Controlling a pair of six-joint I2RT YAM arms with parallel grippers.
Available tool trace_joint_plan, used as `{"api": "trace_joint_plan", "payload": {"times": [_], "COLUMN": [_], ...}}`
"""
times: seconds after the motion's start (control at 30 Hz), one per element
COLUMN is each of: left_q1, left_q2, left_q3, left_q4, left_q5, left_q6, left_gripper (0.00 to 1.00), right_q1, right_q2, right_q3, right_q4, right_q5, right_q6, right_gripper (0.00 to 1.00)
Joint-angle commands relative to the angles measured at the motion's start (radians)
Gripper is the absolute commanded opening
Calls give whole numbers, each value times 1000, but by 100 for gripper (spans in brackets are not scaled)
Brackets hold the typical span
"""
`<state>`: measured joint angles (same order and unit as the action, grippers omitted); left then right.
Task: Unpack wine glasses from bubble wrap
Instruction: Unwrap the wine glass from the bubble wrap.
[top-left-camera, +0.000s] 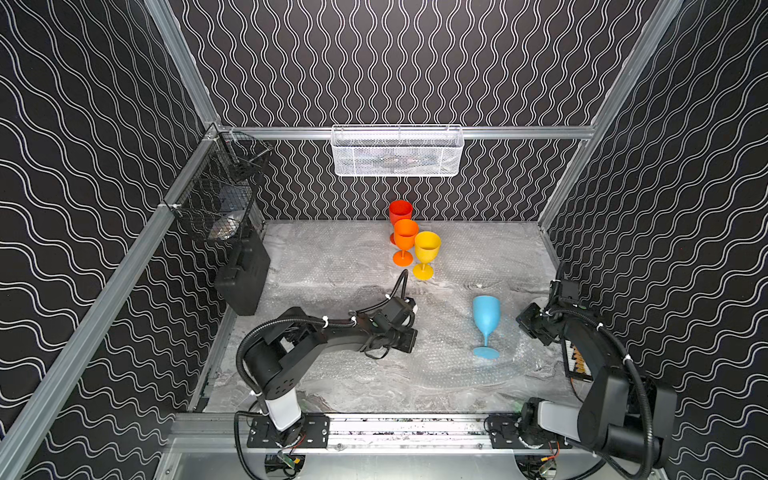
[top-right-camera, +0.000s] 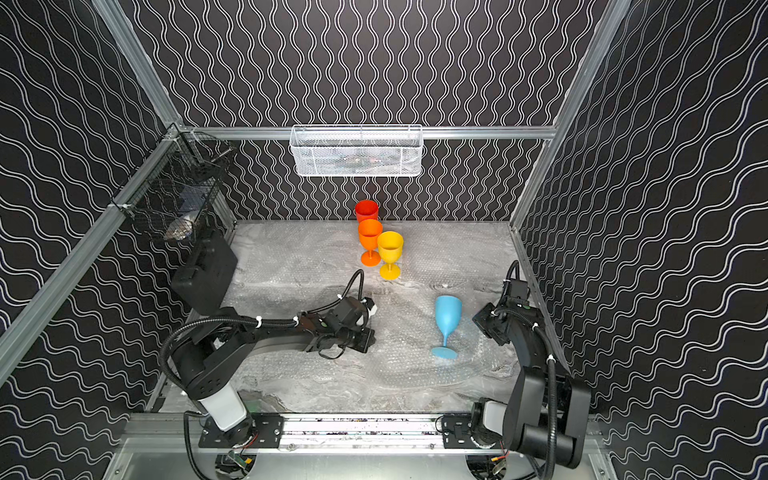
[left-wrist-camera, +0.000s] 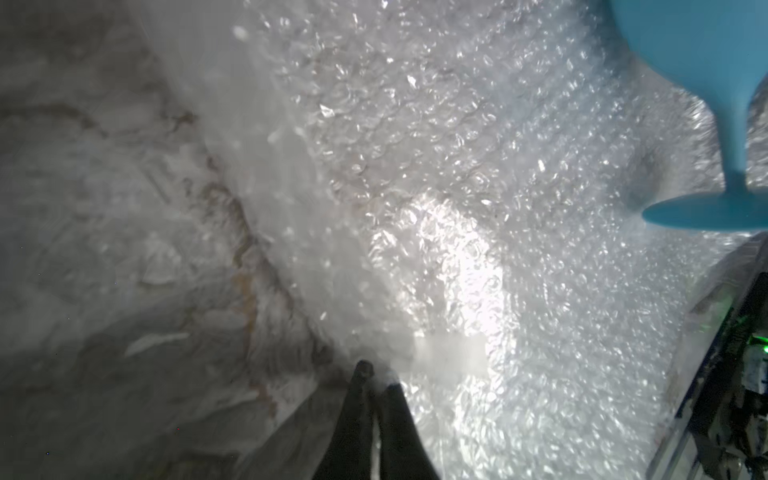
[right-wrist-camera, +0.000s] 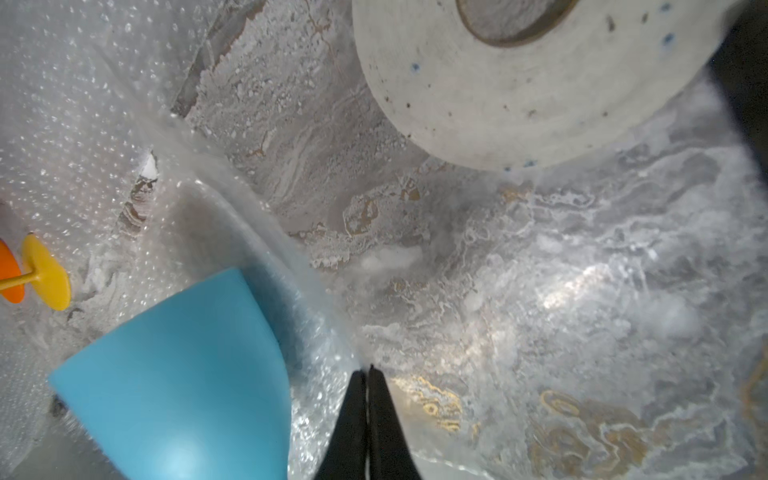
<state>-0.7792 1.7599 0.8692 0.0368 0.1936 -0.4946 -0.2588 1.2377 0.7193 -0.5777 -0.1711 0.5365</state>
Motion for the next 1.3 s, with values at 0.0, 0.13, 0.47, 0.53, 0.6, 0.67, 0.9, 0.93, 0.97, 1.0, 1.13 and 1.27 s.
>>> {"api": "trace_joint_plan", "payload": {"times": [0.0,0.13,0.47,0.53,0.6,0.67,0.9,0.93,0.97,1.0,1.13,1.27], "left_q1": [-2,-6,-50,-58,-60,-61,-81,-84,-87,-93,-104,-107], "left_q2": [17,28,104,130,163,186,252,255,256,256,248,254], "left_q3": [33,68,143,169,212,233,314,320,323,323,309,315], "left_q4": [17,12,24,28,9,26,14,13,12,11,22,12], "left_q5": [3,-12,-31,-40,-61,-56,-39,-35,-33,-33,-35,-30], "left_q6": [19,14,1,5,10,5,2,1,1,1,-11,-12], "left_gripper": [8,8,8,8,7,7,7,7,7,7,8,9], "right_q1": [-16,-70,-267,-291,-311,-338,-425,-428,-428,-428,-419,-342], "right_q2": [-50,-112,-172,-172,-169,-166,-141,-138,-139,-146,-158,-167], "right_q3": [-19,-35,-35,-37,-37,-37,-14,-11,-9,-11,-1,17], "right_q4": [-6,-16,-22,-15,-7,4,18,15,16,20,8,-31], "right_q5": [-10,-16,-121,-146,-156,-173,-238,-249,-259,-271,-332,-327], "right_q6": [48,48,4,3,-1,-8,-41,-50,-57,-61,-86,-89], "right_gripper": [0,0,0,0,0,0,0,0,0,0,6,36]}}
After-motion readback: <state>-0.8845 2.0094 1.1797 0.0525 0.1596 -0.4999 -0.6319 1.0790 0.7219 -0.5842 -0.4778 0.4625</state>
